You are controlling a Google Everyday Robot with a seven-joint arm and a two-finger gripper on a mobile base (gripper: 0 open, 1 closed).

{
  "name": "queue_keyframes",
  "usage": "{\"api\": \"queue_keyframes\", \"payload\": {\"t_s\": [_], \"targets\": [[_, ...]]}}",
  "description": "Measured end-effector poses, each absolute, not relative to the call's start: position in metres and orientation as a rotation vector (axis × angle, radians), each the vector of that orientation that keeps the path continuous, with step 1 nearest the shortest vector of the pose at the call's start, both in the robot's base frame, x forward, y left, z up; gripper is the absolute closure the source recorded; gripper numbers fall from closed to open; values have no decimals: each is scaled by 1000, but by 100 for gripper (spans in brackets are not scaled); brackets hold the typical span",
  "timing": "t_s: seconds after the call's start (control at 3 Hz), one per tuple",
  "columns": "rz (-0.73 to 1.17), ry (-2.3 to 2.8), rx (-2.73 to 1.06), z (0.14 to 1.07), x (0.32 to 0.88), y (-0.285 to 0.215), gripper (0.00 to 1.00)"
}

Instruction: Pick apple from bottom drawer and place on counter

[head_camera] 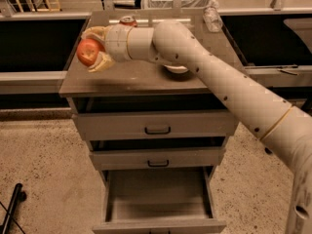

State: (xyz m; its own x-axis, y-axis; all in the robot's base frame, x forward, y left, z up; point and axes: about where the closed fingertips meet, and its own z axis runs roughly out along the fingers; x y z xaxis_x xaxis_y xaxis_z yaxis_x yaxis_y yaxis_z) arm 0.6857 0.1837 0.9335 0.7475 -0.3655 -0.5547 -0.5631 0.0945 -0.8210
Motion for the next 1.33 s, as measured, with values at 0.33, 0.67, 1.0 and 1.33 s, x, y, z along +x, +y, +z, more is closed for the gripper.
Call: {"api": "queue_keyframes", "payload": {"t_s": [0.33,0.67,1.0,1.33], "targets": [[205,963,-1500,924,693,172,100],[305,1096,-1433,916,699,164,100],[389,1164,-1410,909,702,162,85],[440,1218,-1408,902,705,159,61]]}}
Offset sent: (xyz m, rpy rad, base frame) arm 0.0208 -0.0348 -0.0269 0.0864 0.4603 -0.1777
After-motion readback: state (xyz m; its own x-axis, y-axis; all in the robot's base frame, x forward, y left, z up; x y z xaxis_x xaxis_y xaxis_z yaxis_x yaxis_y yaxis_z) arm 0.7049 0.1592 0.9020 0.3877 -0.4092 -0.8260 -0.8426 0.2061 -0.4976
